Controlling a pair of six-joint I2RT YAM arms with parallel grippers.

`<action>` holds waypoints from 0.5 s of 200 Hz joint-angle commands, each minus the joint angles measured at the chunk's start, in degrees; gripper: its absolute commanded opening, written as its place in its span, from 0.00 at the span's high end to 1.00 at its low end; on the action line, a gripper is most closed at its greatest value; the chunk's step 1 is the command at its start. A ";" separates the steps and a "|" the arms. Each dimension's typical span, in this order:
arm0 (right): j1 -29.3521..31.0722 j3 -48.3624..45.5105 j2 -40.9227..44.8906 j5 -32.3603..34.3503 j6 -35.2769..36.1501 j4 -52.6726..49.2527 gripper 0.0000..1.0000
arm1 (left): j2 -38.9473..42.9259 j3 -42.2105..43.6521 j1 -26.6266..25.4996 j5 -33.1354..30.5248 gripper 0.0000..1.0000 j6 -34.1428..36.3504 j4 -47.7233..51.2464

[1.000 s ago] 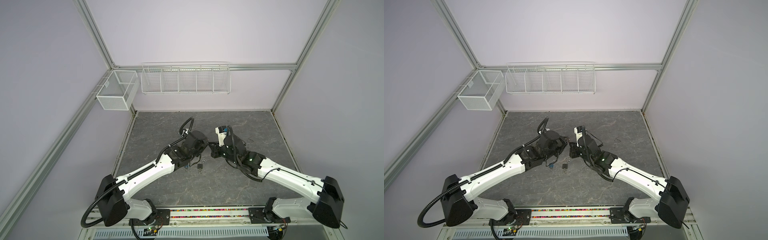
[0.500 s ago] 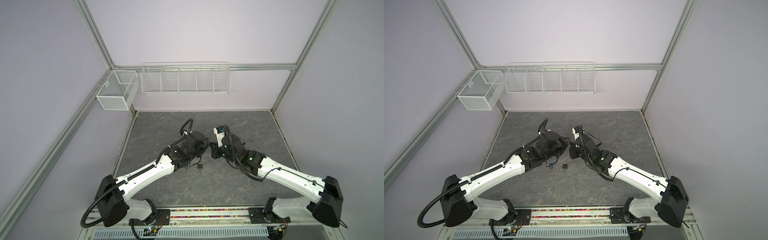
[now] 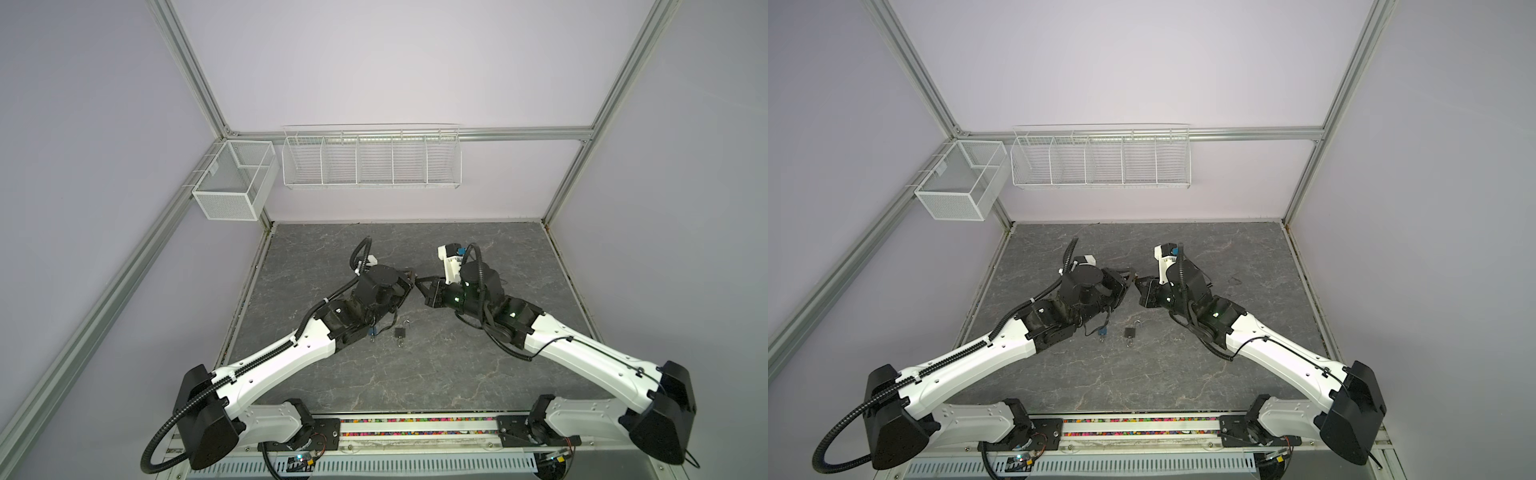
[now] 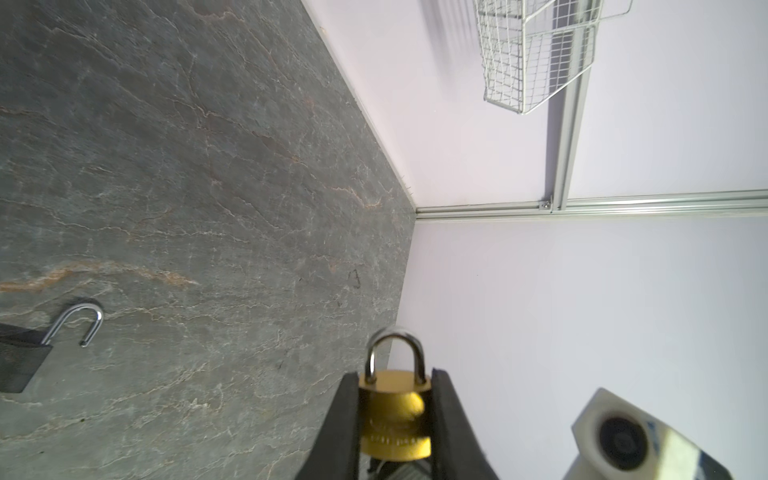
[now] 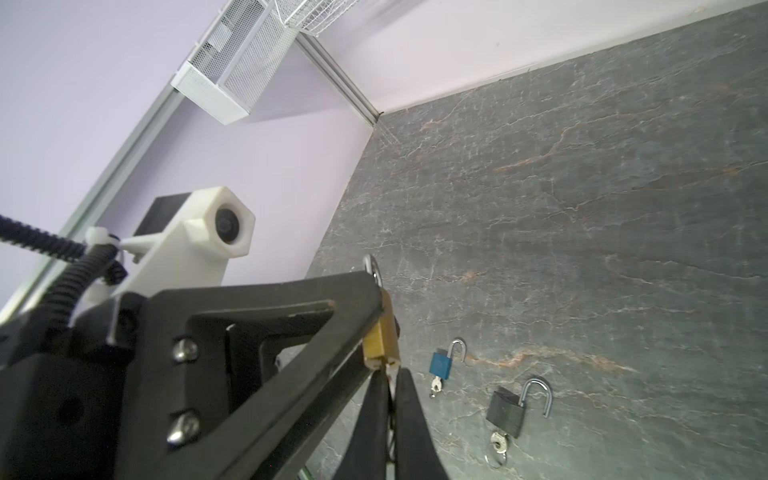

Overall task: Unlock with the key
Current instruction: 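Insert the silver key into the brass padlock's keyhole with the right gripper, then turn the key with the right gripper while the left holds the padlock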

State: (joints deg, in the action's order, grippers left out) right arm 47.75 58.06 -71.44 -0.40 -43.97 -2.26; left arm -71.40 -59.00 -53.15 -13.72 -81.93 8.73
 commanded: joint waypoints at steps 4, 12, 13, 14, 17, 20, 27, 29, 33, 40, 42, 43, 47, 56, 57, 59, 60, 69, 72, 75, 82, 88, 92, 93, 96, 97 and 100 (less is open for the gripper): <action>-0.77 0.67 1.30 -8.56 -8.30 13.97 0.94 | 0.84 1.99 -2.84 6.70 1.00 1.86 -3.56; -1.16 0.56 1.54 -9.05 -9.46 14.80 0.94 | 1.48 2.43 -2.84 6.45 1.00 2.49 -3.54; -1.20 0.56 1.55 -9.11 -9.60 14.95 0.94 | 1.59 2.50 -2.84 6.43 1.00 2.61 -3.54; -1.27 0.56 1.56 -9.19 -9.75 15.06 0.94 | 1.69 2.58 -2.84 6.38 1.00 2.68 -3.59; -1.41 0.56 1.64 -9.36 -10.18 15.35 0.94 | 1.95 2.76 -2.84 6.27 1.00 2.96 -3.67; -1.55 0.56 1.73 -9.55 -10.51 15.69 0.94 | 2.19 2.97 -2.84 6.14 1.00 3.26 -3.78; -1.73 0.65 1.82 -10.07 -11.35 16.31 0.94 | 2.93 3.38 -2.84 5.72 1.00 3.81 -3.66; -1.70 0.71 1.83 -10.17 -11.57 16.32 0.94 | 3.19 3.48 -2.84 5.61 1.00 3.87 -3.53; -1.82 0.73 1.91 -10.27 -12.06 16.46 0.94 | 3.60 3.67 -2.84 5.36 1.00 3.96 -3.20; -2.02 0.66 2.13 -10.40 -12.97 16.59 0.93 | 4.47 4.26 -2.84 4.84 1.00 4.20 -3.10; -2.13 0.58 2.17 -10.47 -13.22 16.70 0.94 | 4.76 4.45 -2.89 4.68 1.00 4.34 -3.17; -2.13 0.53 2.17 -10.48 -13.28 16.82 0.94 | 4.86 4.57 -2.86 4.59 1.00 4.42 -3.23; -2.08 0.35 2.33 -10.56 -13.56 17.20 0.94 | 5.32 4.90 -2.84 4.29 1.00 4.61 -3.44; -2.07 0.25 2.45 -10.66 -13.31 17.80 0.94 | 6.21 5.57 -2.80 3.63 1.00 5.00 -3.81; -2.10 0.27 2.45 -10.67 -13.24 17.77 0.94 | 6.28 5.61 -2.78 3.57 1.00 5.06 -3.85; -2.12 0.33 2.45 -10.67 -13.14 17.63 0.94 | 6.40 5.64 -2.76 3.47 1.00 5.14 -3.95; -2.08 0.36 2.45 -10.67 -13.02 17.55 0.94 | 6.47 5.69 -2.76 3.45 1.00 5.17 -4.01; -2.04 0.79 2.45 -10.09 -12.15 16.31 0.94 | 6.81 6.01 -2.75 2.90 1.00 5.44 -5.26; -2.04 0.82 2.45 -9.96 -11.93 16.02 0.93 | 6.84 6.06 -2.75 2.84 1.00 5.53 -5.83; -2.00 0.85 2.45 -9.75 -11.66 15.86 0.94 | 6.80 6.11 -2.75 2.82 1.00 5.67 -6.42; -2.05 0.82 2.45 -9.62 -11.09 15.72 0.94 | 6.75 5.97 -2.80 3.09 1.00 6.16 -7.32; -1.95 0.82 2.45 -9.55 -10.48 15.47 0.94 | 6.78 5.63 -2.75 3.07 1.00 6.82 -7.66; -1.89 0.91 2.57 -9.31 -10.02 15.25 0.94 | 6.80 5.29 -2.75 2.95 1.00 7.23 -7.56; -1.84 0.91 2.60 -9.16 -9.92 15.08 0.93 | 6.75 5.21 -2.75 2.93 1.00 7.36 -7.48; -1.84 0.91 2.66 -8.89 -9.63 14.69 0.93 | 6.79 4.93 -2.75 2.80 1.00 7.66 -7.24; -1.77 0.96 2.73 -8.77 -9.51 14.54 0.94 | 6.79 4.85 -2.75 2.76 1.00 7.79 -7.15; -1.77 0.99 2.94 -8.48 -9.09 14.17 0.94 | 6.85 4.59 -2.75 2.55 1.00 8.10 -6.89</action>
State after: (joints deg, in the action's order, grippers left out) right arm 45.84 58.02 -70.13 -9.87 -53.89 4.56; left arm -64.18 -54.39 -53.78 -15.66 -76.97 0.99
